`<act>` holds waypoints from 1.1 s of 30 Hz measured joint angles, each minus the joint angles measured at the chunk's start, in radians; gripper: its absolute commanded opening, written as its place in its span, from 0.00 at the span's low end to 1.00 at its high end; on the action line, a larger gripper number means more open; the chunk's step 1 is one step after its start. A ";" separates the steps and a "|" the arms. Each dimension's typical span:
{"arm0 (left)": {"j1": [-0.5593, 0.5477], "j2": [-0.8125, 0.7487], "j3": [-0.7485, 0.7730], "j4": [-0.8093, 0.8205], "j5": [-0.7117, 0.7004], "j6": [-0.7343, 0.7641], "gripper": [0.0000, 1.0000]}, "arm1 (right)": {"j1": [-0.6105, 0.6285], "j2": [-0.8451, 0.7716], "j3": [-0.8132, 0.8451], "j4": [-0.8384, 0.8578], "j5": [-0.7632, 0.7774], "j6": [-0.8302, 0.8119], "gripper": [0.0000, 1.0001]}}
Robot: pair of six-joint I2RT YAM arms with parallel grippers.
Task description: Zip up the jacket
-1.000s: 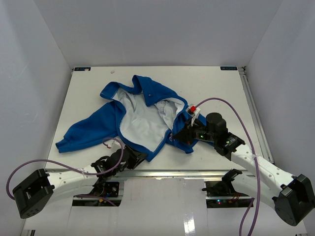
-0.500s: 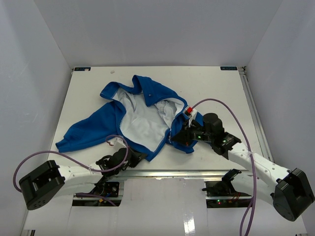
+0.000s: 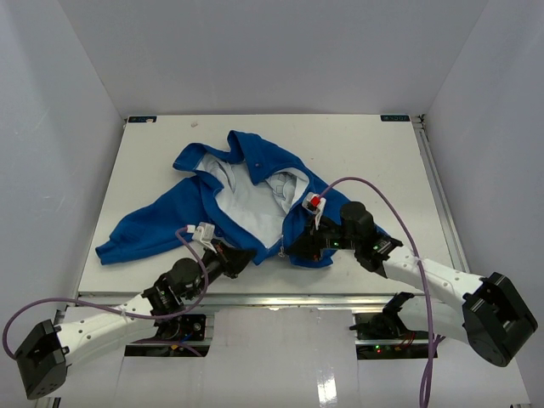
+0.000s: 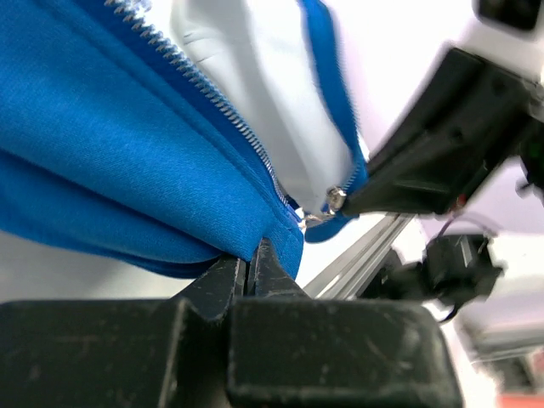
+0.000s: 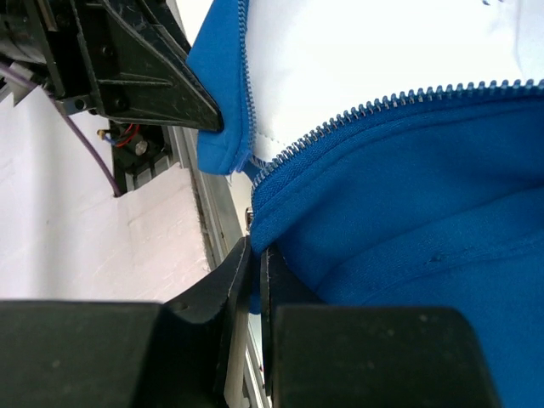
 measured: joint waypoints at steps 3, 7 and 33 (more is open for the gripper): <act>0.004 0.009 0.001 0.008 0.067 0.123 0.00 | 0.008 0.031 -0.017 0.061 -0.031 -0.004 0.08; 0.006 0.027 0.001 0.012 0.141 0.258 0.00 | 0.015 0.072 -0.042 0.112 -0.076 -0.018 0.08; 0.007 -0.035 -0.001 0.145 0.307 0.693 0.00 | 0.019 0.103 -0.047 0.203 -0.366 -0.044 0.08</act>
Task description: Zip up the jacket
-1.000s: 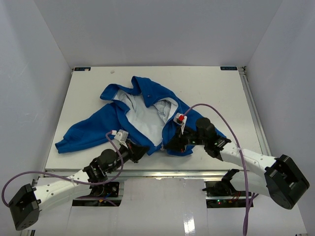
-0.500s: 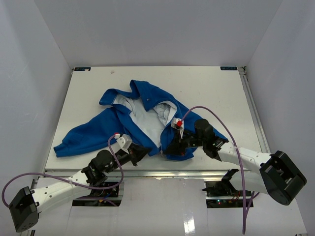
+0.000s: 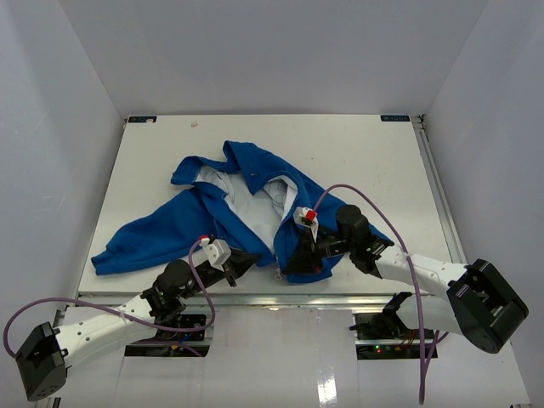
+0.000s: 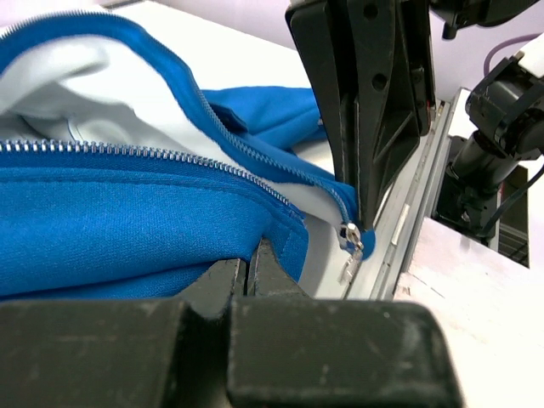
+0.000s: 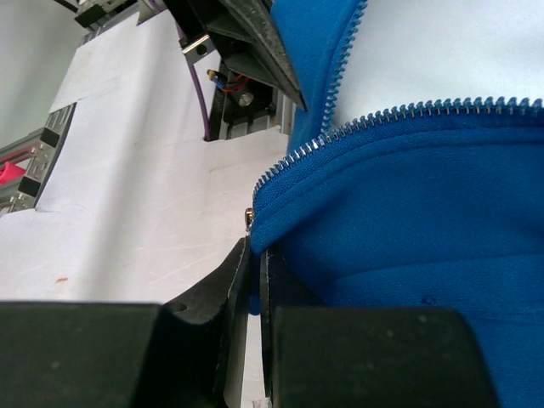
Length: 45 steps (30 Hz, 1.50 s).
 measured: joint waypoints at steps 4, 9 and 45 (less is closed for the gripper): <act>0.000 -0.009 0.000 0.033 0.016 0.016 0.00 | 0.010 0.008 0.016 0.001 -0.014 0.020 0.08; 0.000 -0.020 -0.001 0.052 0.042 0.027 0.00 | 0.017 0.035 0.052 -0.002 -0.009 0.031 0.08; 0.000 -0.010 -0.001 0.076 0.101 0.045 0.00 | -0.069 0.002 0.011 0.155 -0.065 0.156 0.08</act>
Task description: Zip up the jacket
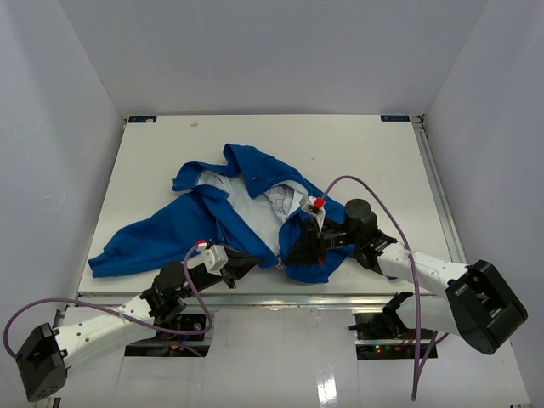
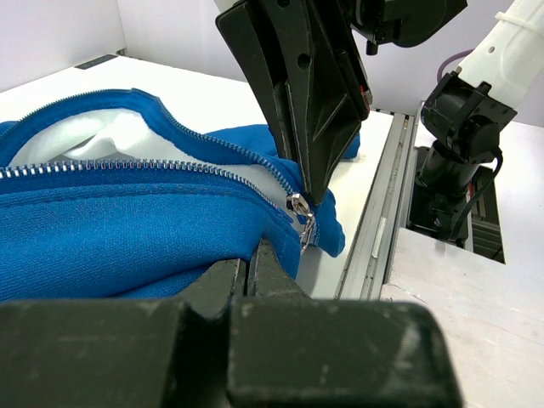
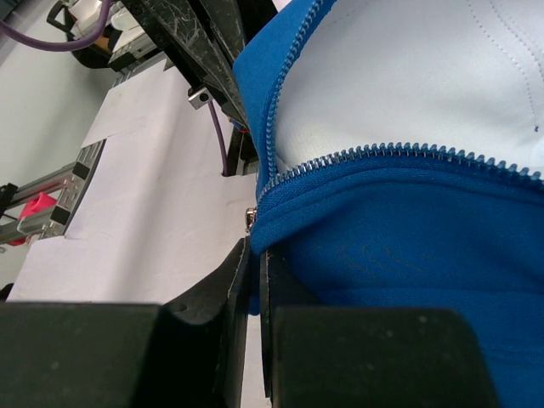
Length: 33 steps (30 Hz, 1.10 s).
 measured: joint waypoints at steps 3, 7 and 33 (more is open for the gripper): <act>0.000 -0.004 0.000 0.000 0.000 0.000 0.00 | 0.001 0.008 -0.007 0.014 -0.008 0.004 0.08; 0.000 -0.022 0.000 -0.001 -0.001 -0.001 0.00 | 0.005 0.015 -0.012 0.019 -0.016 0.007 0.08; 0.000 0.003 0.000 0.027 0.021 -0.001 0.00 | 0.025 0.048 -0.012 0.056 -0.023 0.024 0.08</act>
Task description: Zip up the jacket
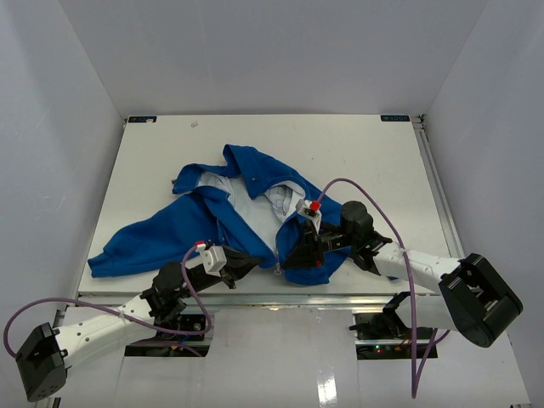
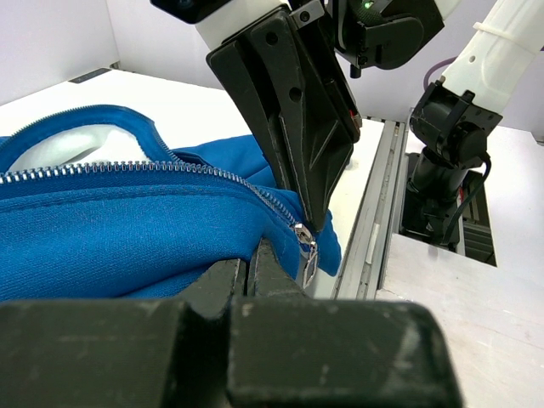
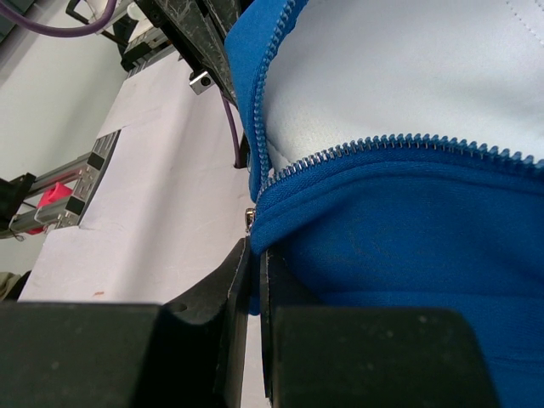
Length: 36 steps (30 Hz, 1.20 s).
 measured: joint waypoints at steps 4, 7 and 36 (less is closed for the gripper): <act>0.000 0.003 0.000 0.002 0.009 0.000 0.00 | 0.000 0.000 0.000 0.000 0.000 0.001 0.08; 0.000 0.003 0.000 0.004 0.011 0.000 0.00 | 0.000 0.000 0.000 0.000 0.000 0.001 0.08; 0.000 -0.031 0.000 0.052 0.054 -0.012 0.00 | -0.014 -0.028 -0.001 0.122 -0.080 0.096 0.08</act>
